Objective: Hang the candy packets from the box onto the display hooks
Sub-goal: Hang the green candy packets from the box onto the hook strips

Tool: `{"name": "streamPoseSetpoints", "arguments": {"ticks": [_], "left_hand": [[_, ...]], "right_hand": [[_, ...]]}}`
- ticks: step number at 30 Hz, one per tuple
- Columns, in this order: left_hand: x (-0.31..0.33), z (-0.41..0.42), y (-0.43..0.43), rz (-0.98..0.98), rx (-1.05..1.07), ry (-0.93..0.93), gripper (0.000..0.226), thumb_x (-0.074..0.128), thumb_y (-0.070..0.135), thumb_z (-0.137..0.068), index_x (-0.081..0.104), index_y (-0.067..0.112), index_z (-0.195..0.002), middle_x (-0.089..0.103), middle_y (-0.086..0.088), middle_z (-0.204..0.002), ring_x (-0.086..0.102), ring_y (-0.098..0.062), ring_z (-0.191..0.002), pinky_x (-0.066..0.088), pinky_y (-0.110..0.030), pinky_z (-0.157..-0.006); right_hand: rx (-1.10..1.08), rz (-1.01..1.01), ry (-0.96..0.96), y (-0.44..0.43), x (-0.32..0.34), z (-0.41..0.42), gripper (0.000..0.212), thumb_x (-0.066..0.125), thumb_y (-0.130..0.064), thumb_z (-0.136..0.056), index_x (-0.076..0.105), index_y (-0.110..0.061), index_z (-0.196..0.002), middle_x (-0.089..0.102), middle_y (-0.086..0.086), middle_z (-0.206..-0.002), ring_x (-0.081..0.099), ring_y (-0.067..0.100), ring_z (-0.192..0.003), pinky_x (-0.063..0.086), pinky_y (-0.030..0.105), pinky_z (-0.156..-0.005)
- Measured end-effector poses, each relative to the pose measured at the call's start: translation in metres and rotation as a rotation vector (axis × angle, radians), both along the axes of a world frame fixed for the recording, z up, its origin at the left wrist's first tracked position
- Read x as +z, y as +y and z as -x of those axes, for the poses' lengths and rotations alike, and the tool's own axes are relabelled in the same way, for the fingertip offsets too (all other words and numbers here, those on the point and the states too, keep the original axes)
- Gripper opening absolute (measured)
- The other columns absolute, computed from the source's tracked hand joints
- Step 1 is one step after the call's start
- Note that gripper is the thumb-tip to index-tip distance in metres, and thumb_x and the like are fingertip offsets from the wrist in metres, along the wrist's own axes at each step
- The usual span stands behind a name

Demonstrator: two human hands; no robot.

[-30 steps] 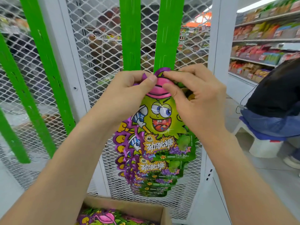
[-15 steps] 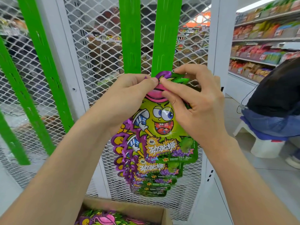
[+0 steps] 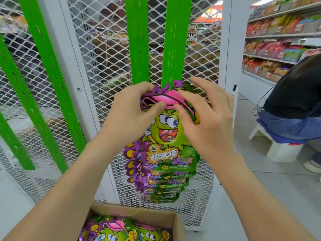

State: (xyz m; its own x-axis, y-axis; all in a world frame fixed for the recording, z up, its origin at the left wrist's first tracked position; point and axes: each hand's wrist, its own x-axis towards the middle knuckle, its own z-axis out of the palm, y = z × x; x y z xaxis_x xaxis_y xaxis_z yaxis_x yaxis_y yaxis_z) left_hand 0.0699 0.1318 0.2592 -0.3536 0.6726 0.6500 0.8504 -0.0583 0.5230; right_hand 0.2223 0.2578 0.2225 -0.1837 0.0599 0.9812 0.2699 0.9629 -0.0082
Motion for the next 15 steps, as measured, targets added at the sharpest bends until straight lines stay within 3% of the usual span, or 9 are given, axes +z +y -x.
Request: {"name": "streamPoseSetpoints", "arguments": {"ticks": [2,5,8,10,11,13,15], "left_hand": [[-0.015,-0.005,-0.006,-0.095,0.1,0.031,0.035,0.078,0.032,-0.095,0.064,0.025,-0.126,0.068,0.021,-0.096,0.063,0.008,-0.094,0.042,-0.006,-0.083],[-0.041,-0.01,-0.021,-0.292,0.222,0.144,0.035,0.074,0.014,-0.093,0.06,0.01,-0.125,0.062,0.001,-0.111,0.057,-0.008,-0.099,0.039,-0.014,-0.091],[-0.08,-0.008,-0.041,-0.296,0.185,0.343,0.013,0.07,0.004,-0.088,0.061,0.005,-0.098,0.056,-0.007,-0.099,0.053,-0.021,-0.09,0.044,-0.027,-0.079],[-0.116,-0.006,-0.054,-0.017,0.13,0.391,0.016,0.072,0.016,-0.087,0.058,0.016,-0.094,0.056,0.0,-0.096,0.057,-0.024,-0.083,0.047,-0.035,-0.065],[-0.138,-0.004,-0.06,0.215,0.124,0.396,0.019,0.072,0.025,-0.088,0.056,0.022,-0.096,0.059,0.003,-0.095,0.062,-0.026,-0.083,0.049,-0.038,-0.062],[-0.186,0.011,-0.074,0.715,0.081,0.424,0.022,0.066,0.042,-0.086,0.056,0.029,-0.101,0.066,0.004,-0.096,0.069,-0.028,-0.088,0.055,-0.041,-0.067],[-0.235,0.026,-0.092,1.093,-0.068,0.434,0.034,0.055,0.047,-0.083,0.064,0.027,-0.109,0.071,0.0,-0.1,0.071,-0.029,-0.096,0.06,-0.043,-0.074]], "right_hand": [[-0.02,-0.008,0.025,-0.015,-0.005,-0.001,0.021,0.071,-0.008,-0.097,0.079,-0.01,-0.116,0.068,0.015,-0.122,0.066,0.033,-0.113,0.05,0.046,-0.095],[0.119,0.048,-0.121,-0.039,-0.027,-0.008,0.022,0.066,0.001,-0.09,0.079,-0.007,-0.106,0.07,0.009,-0.099,0.065,0.03,-0.092,0.051,0.044,-0.08],[0.247,0.362,-0.554,-0.064,-0.056,-0.01,0.015,0.063,-0.015,-0.089,0.075,-0.022,-0.094,0.061,-0.01,-0.074,0.058,0.017,-0.072,0.051,0.037,-0.069],[0.235,0.562,-0.951,-0.077,-0.08,-0.007,0.011,0.059,-0.026,-0.09,0.066,-0.025,-0.082,0.051,-0.008,-0.063,0.051,0.02,-0.065,0.05,0.034,-0.063],[0.215,0.57,-1.117,-0.085,-0.092,-0.006,0.015,0.057,-0.03,-0.09,0.061,-0.023,-0.077,0.05,-0.005,-0.064,0.052,0.025,-0.065,0.05,0.034,-0.062],[0.195,0.513,-1.384,-0.1,-0.113,-0.005,0.021,0.056,-0.03,-0.093,0.054,-0.02,-0.075,0.047,0.001,-0.067,0.056,0.03,-0.069,0.05,0.034,-0.061],[0.184,0.483,-1.576,-0.113,-0.13,-0.004,0.021,0.056,-0.023,-0.095,0.053,-0.017,-0.076,0.042,0.003,-0.068,0.059,0.032,-0.073,0.049,0.033,-0.059]]}}
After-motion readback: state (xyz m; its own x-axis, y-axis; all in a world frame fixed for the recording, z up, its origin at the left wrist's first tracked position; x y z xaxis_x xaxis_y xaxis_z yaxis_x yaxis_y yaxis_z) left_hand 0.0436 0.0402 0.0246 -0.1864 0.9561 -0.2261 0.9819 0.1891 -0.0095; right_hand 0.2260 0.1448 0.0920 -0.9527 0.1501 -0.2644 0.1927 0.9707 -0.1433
